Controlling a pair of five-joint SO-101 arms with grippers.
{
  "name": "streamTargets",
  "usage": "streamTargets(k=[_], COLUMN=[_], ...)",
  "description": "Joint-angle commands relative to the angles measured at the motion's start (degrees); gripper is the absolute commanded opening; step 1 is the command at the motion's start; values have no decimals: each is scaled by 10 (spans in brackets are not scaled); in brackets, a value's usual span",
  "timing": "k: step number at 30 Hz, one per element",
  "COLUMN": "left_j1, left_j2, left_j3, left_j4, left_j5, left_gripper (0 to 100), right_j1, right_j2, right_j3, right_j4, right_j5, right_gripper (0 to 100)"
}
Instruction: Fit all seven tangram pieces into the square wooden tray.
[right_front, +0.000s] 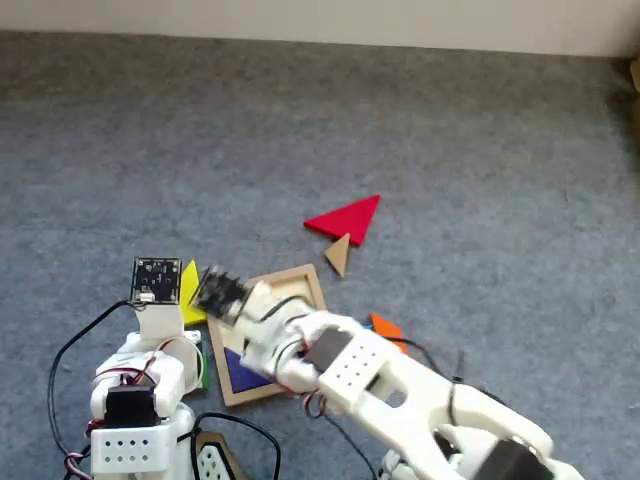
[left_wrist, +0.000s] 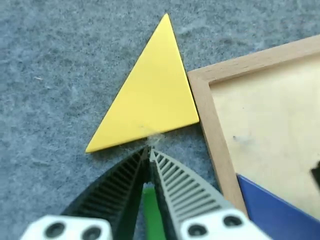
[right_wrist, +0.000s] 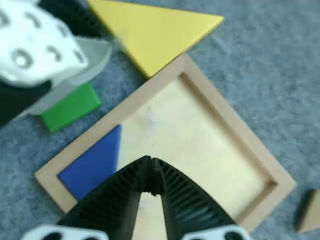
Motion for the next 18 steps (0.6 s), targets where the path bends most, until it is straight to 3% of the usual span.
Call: streamTargets(k=[1, 10, 18], left_j1=[-7, -7, -7], left_j2=[-4, -4, -4], left_j3=[12, 12, 12], left_j4=[4, 4, 4], left_j5=[-5, -5, -5], left_gripper=[7, 7, 7], right_j1=[87, 276, 285], right_j2=[-94, -148, 64], right_j3=[-3, -12, -212], right_j4=[21, 12, 51], right_j5=[0, -106, -108], right_gripper=[6, 7, 39])
